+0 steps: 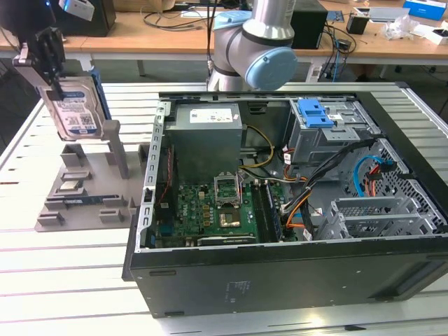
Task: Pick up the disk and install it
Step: 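Pick up the disk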
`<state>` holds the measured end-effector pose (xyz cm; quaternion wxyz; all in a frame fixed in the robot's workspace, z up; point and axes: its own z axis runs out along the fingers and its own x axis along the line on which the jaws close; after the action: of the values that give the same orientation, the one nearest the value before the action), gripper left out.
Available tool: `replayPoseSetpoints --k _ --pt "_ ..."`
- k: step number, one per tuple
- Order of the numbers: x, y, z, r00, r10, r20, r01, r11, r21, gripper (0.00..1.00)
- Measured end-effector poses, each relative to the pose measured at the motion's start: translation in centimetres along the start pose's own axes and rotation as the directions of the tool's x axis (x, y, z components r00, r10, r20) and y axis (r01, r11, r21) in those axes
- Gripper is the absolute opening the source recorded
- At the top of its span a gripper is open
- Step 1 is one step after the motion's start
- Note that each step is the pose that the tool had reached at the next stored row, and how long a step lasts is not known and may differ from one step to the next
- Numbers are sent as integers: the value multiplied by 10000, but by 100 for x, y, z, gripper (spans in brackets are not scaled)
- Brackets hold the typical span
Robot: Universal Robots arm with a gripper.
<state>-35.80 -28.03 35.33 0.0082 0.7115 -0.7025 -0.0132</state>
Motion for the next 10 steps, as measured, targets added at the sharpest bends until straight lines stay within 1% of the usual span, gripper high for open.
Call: replayPoseSetpoints --k 10 --pt "-26 5 -184 10000 0 0 0 10000 0 37"
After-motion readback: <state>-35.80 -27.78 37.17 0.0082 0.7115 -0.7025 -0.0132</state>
